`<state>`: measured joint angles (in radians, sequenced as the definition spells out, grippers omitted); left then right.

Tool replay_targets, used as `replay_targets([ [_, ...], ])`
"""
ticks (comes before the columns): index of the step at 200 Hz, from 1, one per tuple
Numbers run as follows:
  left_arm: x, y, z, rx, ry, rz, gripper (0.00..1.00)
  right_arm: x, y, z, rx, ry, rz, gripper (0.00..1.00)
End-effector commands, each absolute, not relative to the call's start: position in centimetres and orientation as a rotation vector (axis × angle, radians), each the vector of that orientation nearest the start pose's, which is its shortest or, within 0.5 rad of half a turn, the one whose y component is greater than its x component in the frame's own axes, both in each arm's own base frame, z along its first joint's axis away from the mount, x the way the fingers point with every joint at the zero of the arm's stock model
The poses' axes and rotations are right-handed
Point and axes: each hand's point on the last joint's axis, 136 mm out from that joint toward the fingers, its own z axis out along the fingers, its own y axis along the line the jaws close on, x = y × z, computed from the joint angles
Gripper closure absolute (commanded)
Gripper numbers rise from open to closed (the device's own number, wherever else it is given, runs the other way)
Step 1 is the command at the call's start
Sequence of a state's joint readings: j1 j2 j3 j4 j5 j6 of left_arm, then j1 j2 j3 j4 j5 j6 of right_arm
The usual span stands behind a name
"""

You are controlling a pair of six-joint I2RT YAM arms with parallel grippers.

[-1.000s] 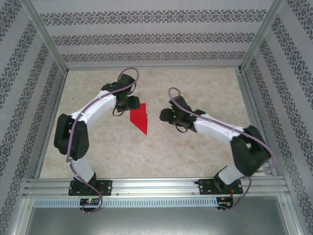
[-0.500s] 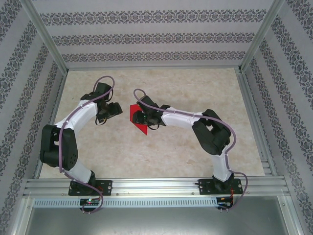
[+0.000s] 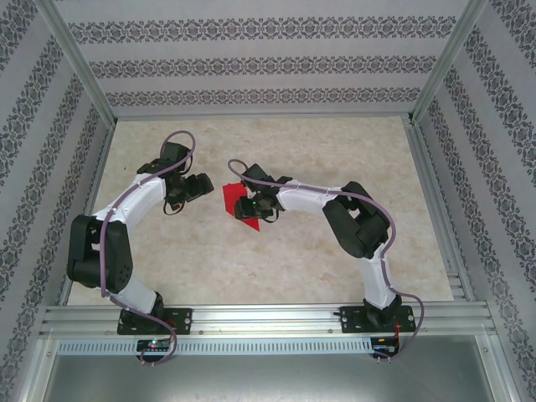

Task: Fold a paper plane with a square sheet of paper (pick it up from the middle)
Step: Move the paper to the center of the table, then fold the wing for the fifth time at the center of the table.

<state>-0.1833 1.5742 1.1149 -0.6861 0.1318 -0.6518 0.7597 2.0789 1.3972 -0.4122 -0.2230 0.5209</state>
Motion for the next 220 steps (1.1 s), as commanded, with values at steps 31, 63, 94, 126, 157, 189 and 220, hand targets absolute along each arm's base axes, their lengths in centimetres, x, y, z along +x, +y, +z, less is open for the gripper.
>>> replay_targets([
  [31, 36.0, -10.4, 11.3, -0.552, 2.64, -0.597, 0.14, 28.9, 28.9, 2.0, -0.811, 2.864, 0.573, 0.56],
  [63, 35.4, -12.3, 10.6, -0.572, 2.621, -0.776, 0.17, 30.5, 30.9, 6.7, -0.626, 2.706, 0.723, 0.55],
  [94, 34.6, -13.9, 10.0, -0.593, 2.608, -0.917, 0.18, 32.5, 30.0, 7.7, -0.209, 2.626, 0.75, 0.56],
  [126, 33.4, -15.5, 9.0, -0.585, 2.644, -0.982, 0.2, 32.7, 31.3, 6.5, -0.033, 2.577, 0.936, 0.58],
  [157, 33.0, -16.6, 8.6, -0.56, 2.661, -1.014, 0.22, 33.2, 31.5, 4.5, 0.051, 2.602, 0.971, 0.61],
  [189, 32.6, -18.0, 8.2, -0.549, 2.672, -1.068, 0.22, 33.6, 30.7, 3.7, 0.124, 2.584, 1.018, 0.61],
  [220, 32.3, -19.5, 7.6, -0.54, 2.691, -1.12, 0.23, 33.5, 30.1, 2.9, 0.187, 2.589, 1.066, 0.61],
])
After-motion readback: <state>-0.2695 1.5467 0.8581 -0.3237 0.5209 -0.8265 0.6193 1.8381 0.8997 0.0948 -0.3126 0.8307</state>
